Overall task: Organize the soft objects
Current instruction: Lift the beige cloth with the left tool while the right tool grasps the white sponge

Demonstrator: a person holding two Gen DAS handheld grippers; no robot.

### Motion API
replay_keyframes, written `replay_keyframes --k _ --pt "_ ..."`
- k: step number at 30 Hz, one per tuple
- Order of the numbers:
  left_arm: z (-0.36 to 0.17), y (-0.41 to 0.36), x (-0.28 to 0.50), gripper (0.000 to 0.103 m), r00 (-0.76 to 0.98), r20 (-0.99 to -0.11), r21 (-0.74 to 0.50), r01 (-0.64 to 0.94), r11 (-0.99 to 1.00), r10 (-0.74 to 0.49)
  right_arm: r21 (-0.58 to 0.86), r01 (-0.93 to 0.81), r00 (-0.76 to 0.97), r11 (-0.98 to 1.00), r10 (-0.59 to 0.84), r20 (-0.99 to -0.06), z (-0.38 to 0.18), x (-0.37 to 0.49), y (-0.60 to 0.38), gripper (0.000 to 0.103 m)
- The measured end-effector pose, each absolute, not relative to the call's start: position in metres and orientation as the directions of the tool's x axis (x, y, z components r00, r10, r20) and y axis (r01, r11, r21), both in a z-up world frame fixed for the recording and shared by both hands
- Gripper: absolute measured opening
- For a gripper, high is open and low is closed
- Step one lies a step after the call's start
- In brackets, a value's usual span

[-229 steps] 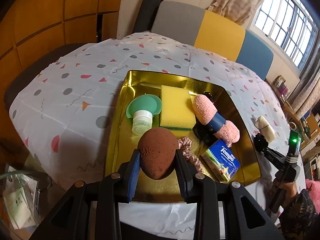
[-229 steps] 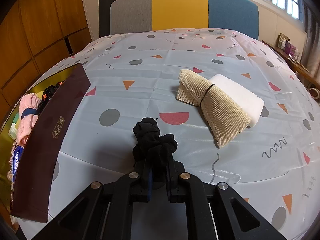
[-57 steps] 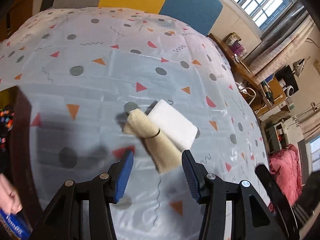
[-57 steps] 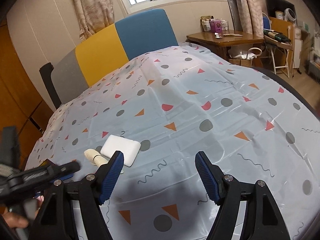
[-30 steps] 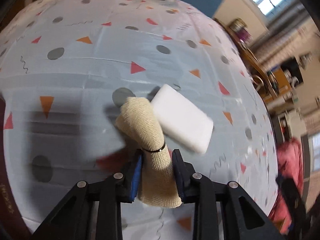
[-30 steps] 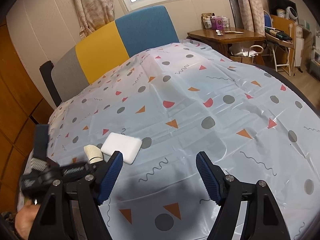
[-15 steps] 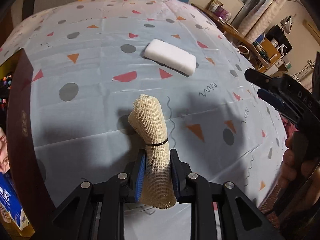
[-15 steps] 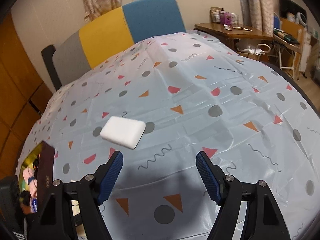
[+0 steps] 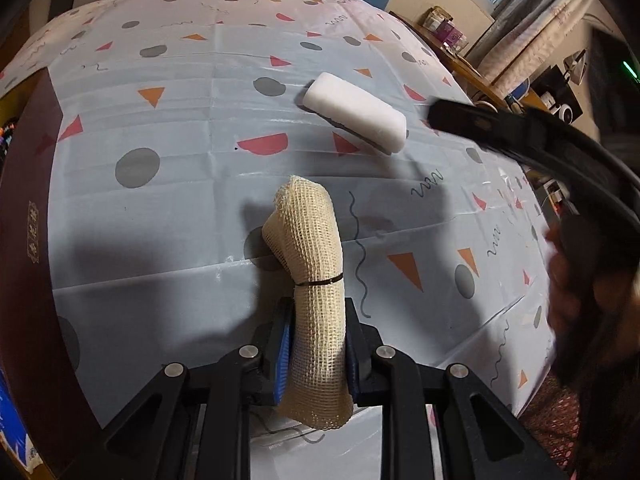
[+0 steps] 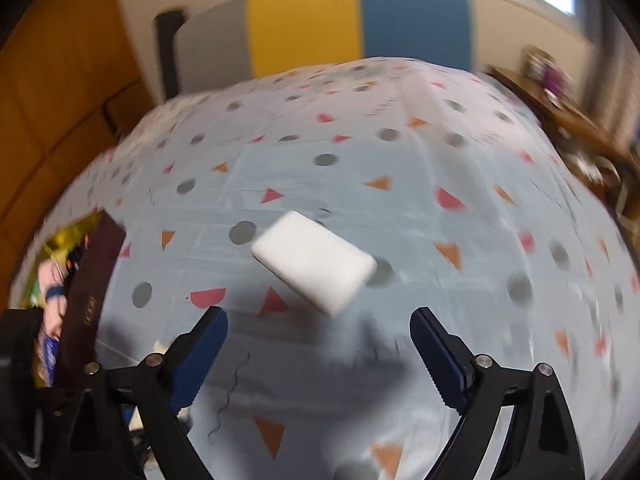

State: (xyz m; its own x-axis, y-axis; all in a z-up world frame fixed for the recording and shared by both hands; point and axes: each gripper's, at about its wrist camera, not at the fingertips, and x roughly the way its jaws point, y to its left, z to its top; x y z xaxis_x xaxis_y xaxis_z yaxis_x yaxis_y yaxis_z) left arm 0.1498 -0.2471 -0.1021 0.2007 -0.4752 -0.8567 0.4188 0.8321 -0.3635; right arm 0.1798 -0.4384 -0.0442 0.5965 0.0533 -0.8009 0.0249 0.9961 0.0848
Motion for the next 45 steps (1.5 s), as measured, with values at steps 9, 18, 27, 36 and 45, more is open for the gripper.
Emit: replay_keyframes --k 9,18,27,36,45 --pt "-0.105 -0.241 0.151 0.023 0.198 -0.836 -0.408 0.397 0.822 -0.511 -0.124 -0.189 0.430 0.974 -0.031 -0.903 -0.080 0.265 -0.412 0.102" --pt "-0.107 -0.241 0.149 0.023 0.204 -0.834 -0.409 0.394 0.823 -0.513 -0.124 -0.149 0.399 0.981 -0.055 -0.915 -0.093 0.262 -0.416 0.061" --pt "-0.100 -0.247 0.138 0.020 0.252 -0.845 -0.337 0.435 0.835 -0.472 -0.032 -0.019 0.381 0.999 -0.023 -0.924 -0.094 0.159 -0.411 0.064" --pt "-0.069 -0.238 0.114 0.020 0.345 -0.832 -0.248 0.470 0.847 -0.435 -0.026 0.021 0.489 0.999 -0.033 -0.872 -0.101 0.134 -0.410 0.066" --pt "-0.028 -0.217 0.088 0.020 0.448 -0.776 -0.206 0.483 0.851 -0.443 -0.049 0.009 0.563 0.999 -0.045 -0.825 -0.106 0.128 -0.408 0.068"
